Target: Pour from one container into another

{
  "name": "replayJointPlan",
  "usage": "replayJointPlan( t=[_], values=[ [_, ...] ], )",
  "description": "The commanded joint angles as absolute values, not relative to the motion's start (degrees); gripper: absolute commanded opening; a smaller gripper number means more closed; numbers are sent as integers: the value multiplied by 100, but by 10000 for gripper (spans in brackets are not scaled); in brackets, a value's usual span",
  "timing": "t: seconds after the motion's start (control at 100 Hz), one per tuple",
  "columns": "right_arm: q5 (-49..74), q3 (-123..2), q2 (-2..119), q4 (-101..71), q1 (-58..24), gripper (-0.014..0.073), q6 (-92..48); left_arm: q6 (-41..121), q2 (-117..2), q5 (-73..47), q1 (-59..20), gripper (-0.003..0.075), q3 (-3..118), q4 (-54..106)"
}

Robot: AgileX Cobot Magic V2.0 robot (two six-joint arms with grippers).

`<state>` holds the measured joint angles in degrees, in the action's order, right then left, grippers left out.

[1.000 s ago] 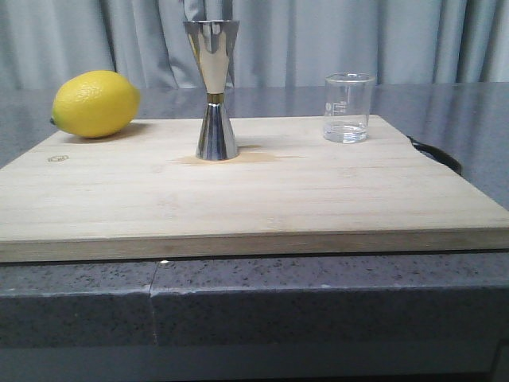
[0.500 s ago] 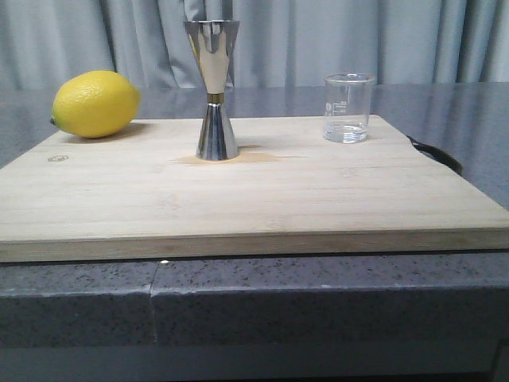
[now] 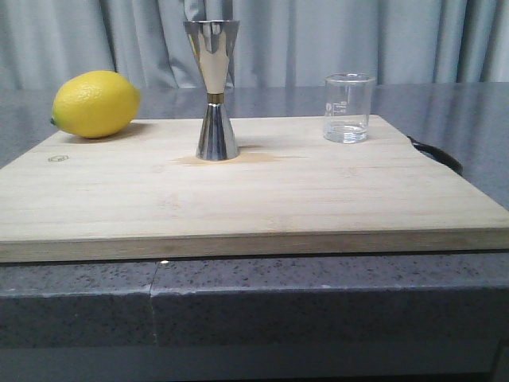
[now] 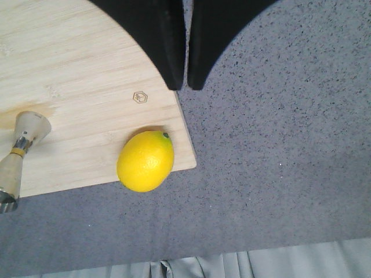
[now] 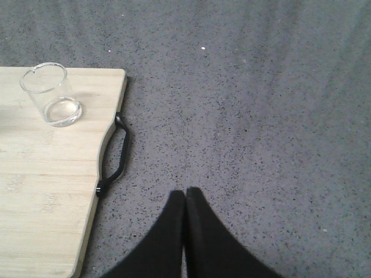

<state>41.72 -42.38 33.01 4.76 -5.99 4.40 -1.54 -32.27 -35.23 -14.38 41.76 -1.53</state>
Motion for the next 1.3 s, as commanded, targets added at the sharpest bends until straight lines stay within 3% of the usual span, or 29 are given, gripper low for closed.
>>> replayJointPlan(
  t=[0.0, 0.23, 0.55, 1.29],
  values=[
    [3762, -4390, 3298, 556, -567, -66, 426, -192, -2909, -2716, -1195, -19, 4007, -186],
    [3771, -4390, 3298, 556, -567, -66, 426, -192, -1507, -1067, -340, -19, 2022, -207],
    [3771, -4390, 3298, 556, -567, -66, 426, -192, -133, 326, -282, -20, -14, -135],
    [3790, -4390, 3312, 556, -567, -66, 426, -192, 145, 457, -282, -19, -56, -131]
  ],
)
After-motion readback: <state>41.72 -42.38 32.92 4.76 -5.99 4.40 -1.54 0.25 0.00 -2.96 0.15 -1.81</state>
